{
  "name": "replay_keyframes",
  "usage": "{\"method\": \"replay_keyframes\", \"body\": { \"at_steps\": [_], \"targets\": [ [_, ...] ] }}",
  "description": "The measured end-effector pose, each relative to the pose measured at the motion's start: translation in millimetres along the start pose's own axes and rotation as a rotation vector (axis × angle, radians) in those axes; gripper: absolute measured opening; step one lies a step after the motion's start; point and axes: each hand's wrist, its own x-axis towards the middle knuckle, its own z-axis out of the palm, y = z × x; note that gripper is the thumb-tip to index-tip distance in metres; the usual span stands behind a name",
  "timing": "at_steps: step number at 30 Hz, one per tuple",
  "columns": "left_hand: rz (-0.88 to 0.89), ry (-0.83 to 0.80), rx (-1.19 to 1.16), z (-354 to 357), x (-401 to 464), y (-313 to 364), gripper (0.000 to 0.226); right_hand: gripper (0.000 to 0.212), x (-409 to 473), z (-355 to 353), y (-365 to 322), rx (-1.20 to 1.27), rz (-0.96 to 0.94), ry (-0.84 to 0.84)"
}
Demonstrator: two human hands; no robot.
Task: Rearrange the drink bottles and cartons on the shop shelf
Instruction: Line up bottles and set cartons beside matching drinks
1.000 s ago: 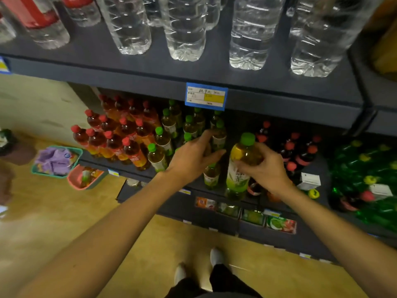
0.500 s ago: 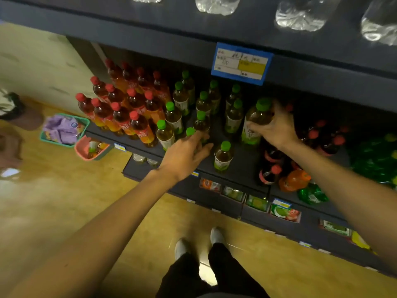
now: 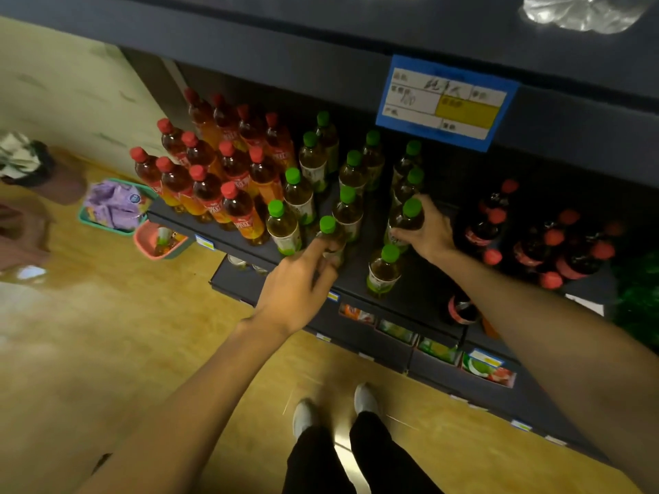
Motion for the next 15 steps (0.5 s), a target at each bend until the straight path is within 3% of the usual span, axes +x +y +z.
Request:
{"method": "replay_keyframes", "body": {
  "at_steps": [15],
  "targets": [
    [-0.023, -0.045, -0.025, 5, -3, -5, 0.024, 0.074, 4, 11, 3, -0.088, -0.006, -0.13]
  ]
}}
